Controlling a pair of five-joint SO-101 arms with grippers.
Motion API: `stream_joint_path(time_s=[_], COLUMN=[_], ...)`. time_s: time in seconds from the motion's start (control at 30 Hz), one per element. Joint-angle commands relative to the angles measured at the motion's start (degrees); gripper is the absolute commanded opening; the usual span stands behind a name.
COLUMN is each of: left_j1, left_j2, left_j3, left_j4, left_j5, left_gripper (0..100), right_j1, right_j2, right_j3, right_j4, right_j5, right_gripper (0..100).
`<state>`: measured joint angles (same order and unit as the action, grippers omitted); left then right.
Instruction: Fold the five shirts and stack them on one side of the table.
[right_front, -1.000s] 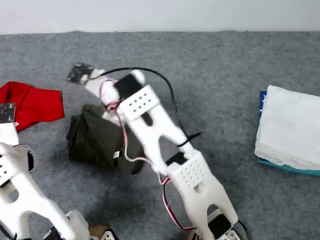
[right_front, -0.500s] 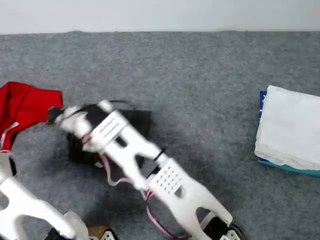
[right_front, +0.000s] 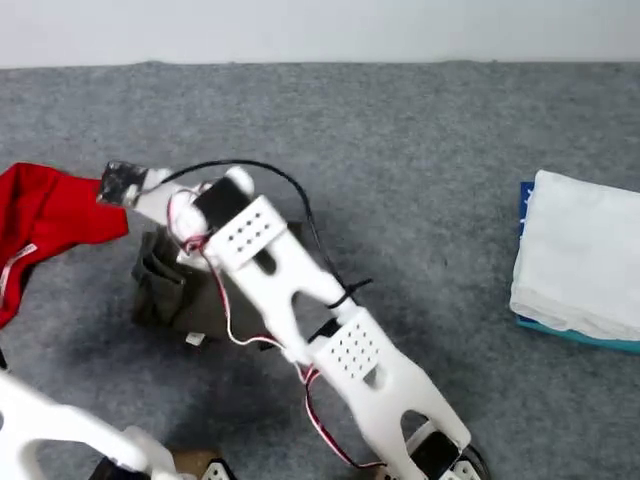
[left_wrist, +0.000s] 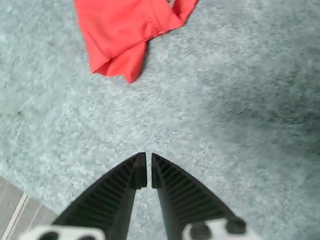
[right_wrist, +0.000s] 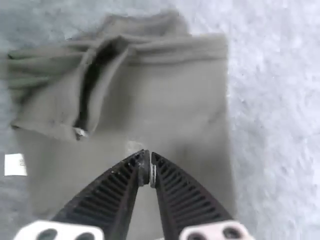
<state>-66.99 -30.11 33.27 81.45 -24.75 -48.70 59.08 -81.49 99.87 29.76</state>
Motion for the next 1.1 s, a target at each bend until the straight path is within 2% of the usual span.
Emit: stream_joint_path(time_s=[0.0,0.2,0.3,0.43,0.63,0.73,0.9,1.07], left_j1=[-2.3,-6.9,-8.5,-9.1,-8.6,-8.6,-8.5,-8.5], left_j2=[-1.9,-1.8,-1.8,-1.8,-1.8,-1.8,-1.8,-1.8], left_j3=[-2.7,-2.6,-2.6,-2.3,-2.2,-2.2,-2.2,-2.2], left_j4=[0.6,0.6,0.4,0.6,0.3,0.3,0.1,-0.8], left_j5=[0.1,0.1,-0.1,-2.6,-2.6,-2.6,-2.7,-2.7], left_gripper=[3,3,3,3,3,3,3,3], right_j1=[-1.9,-14.0,-16.8,-14.8,-9.2,-5.7,-1.0,-2.1], right_j2=[0.3,6.3,8.0,7.1,2.6,1.7,5.9,13.6], right_j3=[1.4,1.6,1.7,-0.4,-10.7,-13.5,-9.1,-5.1], right_j4=[-3.1,-14.5,-18.7,-17.2,-10.2,-10.2,-21.0,-37.6], right_j5=[-0.1,-0.1,0.0,0.0,0.1,0.3,0.3,0.4], right_gripper=[0.9,0.9,0.9,0.9,0.9,0.9,0.9,0.9])
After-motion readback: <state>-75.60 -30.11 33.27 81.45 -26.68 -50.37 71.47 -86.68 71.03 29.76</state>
